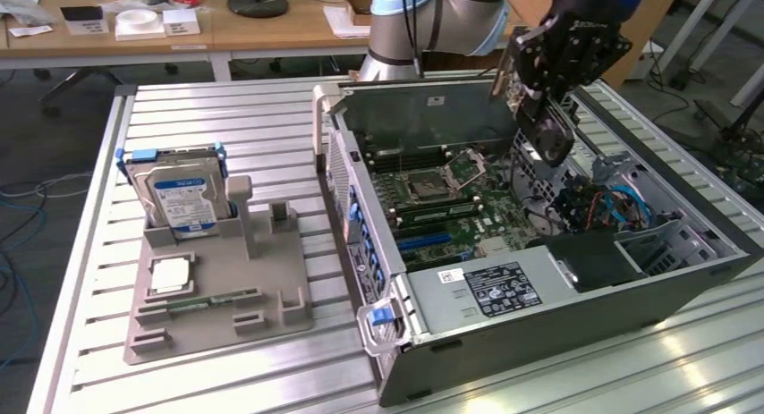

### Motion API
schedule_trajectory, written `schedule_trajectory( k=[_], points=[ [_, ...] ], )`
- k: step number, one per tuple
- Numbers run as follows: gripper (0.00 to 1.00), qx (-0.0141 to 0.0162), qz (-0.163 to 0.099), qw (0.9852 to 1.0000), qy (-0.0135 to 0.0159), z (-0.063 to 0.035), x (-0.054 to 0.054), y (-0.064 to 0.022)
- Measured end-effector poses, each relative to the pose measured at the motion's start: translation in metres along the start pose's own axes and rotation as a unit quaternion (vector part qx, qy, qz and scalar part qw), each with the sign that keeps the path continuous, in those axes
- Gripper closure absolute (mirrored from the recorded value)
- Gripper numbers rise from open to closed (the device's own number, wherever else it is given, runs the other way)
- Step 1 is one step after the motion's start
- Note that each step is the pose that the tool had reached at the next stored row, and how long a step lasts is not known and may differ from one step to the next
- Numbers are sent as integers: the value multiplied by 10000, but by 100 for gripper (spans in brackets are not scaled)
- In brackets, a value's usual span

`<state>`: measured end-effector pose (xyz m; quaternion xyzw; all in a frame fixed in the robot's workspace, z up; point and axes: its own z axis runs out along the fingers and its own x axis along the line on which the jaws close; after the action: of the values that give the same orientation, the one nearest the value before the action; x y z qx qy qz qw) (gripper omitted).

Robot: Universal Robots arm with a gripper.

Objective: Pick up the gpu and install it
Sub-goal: 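Pick up the gpu and move the gpu toward the slot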

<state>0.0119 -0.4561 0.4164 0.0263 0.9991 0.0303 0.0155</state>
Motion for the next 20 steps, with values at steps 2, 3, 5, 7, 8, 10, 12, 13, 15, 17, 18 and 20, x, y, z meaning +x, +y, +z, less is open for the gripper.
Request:
schedule_trajectory(
  k=[2, 3, 5, 7, 8, 10, 12, 13, 15, 17, 18, 20],
  points=[
    [73, -1, 0, 10000, 0, 4, -85, 5],
    [73, -2, 0, 10000, 0, 6, -108, 6],
    [73, -1, -1, 10000, 0, 5, -115, 6],
    [73, -1, -1, 10000, 0, 5, -116, 6],
    [73, 0, 0, 10000, 0, 4, -115, 6],
    [73, -1, -1, 10000, 0, 5, -134, 7],
    [73, -1, 0, 10000, 0, 7, -182, 9],
    [73, -1, -1, 10000, 0, 8, -209, 10],
    [73, -1, 0, 10000, 0, 10, -262, 13],
    [73, -1, -1, 10000, 0, 12, -312, 16],
    [73, -1, -1, 10000, 0, 13, -325, 17],
    [73, -1, -1, 10000, 0, 13, -333, 17]
  ],
)
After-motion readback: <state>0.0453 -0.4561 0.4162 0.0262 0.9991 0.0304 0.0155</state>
